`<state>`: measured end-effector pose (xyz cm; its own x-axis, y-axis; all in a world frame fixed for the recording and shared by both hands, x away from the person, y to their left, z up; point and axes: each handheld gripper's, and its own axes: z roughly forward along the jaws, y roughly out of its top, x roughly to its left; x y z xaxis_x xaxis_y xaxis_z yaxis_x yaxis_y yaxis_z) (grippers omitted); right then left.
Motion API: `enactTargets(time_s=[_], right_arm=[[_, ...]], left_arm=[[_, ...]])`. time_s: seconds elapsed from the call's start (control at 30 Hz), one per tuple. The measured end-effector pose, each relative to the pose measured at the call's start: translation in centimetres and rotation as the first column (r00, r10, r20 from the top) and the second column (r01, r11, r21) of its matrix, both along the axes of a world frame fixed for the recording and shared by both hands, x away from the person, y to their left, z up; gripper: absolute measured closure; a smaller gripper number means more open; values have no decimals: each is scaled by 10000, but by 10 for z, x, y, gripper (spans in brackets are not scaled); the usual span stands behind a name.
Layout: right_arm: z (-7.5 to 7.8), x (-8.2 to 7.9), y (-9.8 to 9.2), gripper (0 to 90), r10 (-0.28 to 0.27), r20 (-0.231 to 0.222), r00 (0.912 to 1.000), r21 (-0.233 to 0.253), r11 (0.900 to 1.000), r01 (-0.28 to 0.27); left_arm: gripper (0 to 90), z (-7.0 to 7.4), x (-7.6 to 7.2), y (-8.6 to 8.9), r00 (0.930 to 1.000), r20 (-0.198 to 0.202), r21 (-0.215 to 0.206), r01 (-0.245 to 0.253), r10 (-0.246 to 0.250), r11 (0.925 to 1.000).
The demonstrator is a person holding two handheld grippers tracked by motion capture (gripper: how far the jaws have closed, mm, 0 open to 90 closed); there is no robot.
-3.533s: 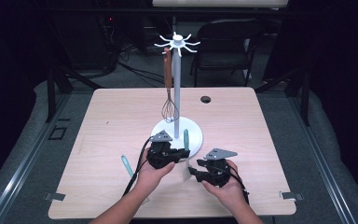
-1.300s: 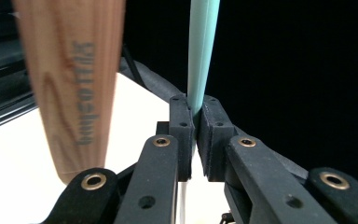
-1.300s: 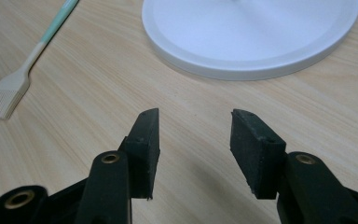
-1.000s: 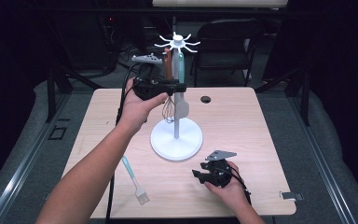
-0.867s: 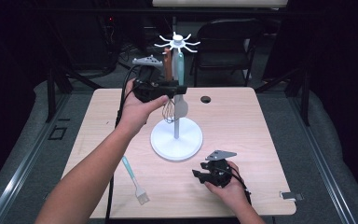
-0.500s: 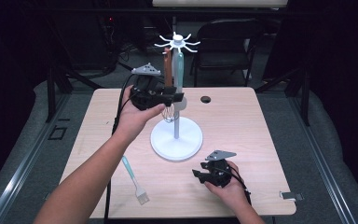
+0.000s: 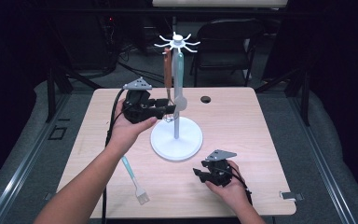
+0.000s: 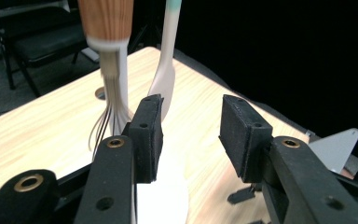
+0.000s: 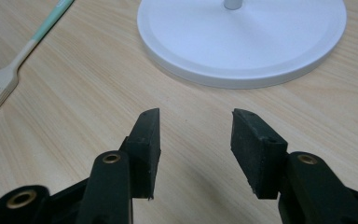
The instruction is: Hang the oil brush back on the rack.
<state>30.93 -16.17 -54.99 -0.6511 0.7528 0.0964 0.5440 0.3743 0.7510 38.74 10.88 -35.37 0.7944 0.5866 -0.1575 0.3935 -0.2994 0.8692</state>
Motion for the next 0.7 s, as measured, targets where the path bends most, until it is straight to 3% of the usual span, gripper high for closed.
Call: enactTargets(time_s=[0.13, 0.3, 0.7], right_arm=[[0, 0, -1, 511, 0, -164, 9999, -8, 10000, 0], [0, 1, -3, 541, 98, -530, 9985, -173, 9998, -107], [4, 1, -6, 615, 473, -674, 9966, -490, 9975, -507]], left_arm=[[590, -11, -3, 7, 9999, -106, 99, -121, 122, 9999], [570, -27, -5, 15, 9993, -189, 541, -323, 334, 9980], [517, -66, -13, 45, 9928, -415, 755, -1089, 1122, 9912]])
